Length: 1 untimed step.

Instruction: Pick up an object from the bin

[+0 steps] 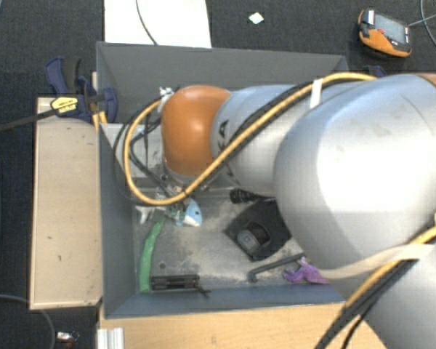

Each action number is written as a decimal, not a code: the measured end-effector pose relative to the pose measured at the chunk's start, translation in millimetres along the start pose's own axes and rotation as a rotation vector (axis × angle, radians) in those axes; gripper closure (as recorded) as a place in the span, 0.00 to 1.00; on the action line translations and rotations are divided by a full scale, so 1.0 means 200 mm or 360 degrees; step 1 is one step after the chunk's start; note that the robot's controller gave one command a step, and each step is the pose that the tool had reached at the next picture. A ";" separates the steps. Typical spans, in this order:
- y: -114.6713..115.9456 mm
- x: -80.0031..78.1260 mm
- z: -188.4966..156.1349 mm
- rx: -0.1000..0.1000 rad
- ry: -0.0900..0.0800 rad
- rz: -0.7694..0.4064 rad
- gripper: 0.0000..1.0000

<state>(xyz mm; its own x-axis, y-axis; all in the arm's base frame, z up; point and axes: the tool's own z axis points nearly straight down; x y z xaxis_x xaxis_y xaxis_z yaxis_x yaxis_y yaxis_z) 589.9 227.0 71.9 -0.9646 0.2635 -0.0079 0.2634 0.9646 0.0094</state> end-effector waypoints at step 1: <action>0.00 0.00 -0.11 0.0001 0.0001 0.0001 1.00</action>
Offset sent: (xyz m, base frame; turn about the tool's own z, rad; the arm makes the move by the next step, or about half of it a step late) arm -0.0015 -0.0005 0.0299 0.0005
